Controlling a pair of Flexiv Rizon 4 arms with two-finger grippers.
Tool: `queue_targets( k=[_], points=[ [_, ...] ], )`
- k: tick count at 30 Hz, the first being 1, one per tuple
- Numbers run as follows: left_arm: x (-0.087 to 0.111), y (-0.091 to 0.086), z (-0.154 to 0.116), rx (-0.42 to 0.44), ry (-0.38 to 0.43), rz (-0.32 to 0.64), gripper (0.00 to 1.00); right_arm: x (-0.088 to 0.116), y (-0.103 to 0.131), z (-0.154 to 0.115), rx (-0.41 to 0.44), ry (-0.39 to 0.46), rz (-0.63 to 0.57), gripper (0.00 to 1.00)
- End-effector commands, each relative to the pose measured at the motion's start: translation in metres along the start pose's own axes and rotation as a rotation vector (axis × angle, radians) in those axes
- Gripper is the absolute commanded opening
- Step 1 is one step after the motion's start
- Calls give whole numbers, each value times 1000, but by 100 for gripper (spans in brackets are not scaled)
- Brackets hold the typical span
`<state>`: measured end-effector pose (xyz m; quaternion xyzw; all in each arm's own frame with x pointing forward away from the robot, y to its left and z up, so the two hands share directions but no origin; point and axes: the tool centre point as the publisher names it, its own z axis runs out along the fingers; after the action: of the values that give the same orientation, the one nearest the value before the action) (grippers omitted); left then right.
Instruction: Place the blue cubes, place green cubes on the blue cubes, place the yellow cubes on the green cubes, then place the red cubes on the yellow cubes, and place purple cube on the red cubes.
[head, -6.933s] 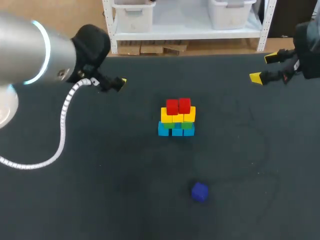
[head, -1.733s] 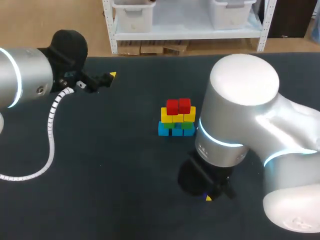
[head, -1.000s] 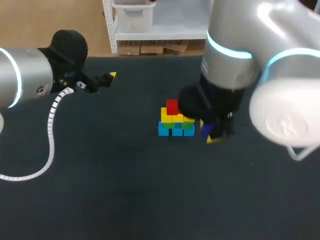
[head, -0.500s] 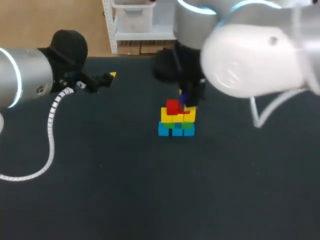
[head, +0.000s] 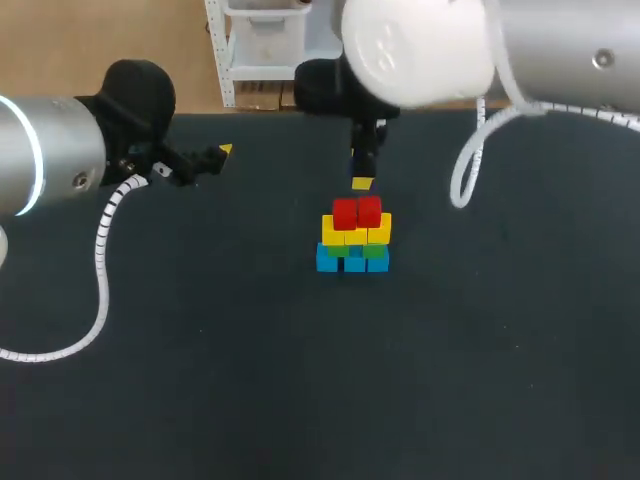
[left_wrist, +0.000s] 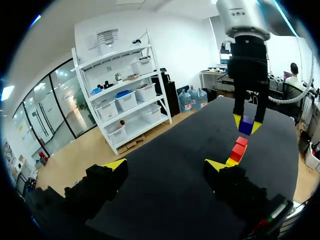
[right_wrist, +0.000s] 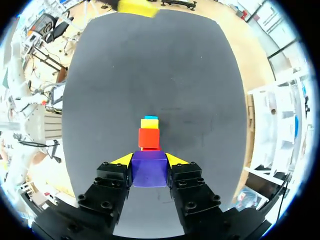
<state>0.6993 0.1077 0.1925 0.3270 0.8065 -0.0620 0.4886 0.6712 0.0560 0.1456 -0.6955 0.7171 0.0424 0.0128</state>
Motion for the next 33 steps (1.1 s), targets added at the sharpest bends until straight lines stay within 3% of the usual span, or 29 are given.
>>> queue_targets(
  k=[1,14,33],
  points=[
    [0,1,1,5,-1,0,100,1,-9,6,-163,-7,5,0],
    [0,1,1,5,-1,0,100,-7,-5,22,-165,12,-9,0],
    [0,1,1,5,-1,0,100,2,1,36,-158,17,-5,0]
  ],
)
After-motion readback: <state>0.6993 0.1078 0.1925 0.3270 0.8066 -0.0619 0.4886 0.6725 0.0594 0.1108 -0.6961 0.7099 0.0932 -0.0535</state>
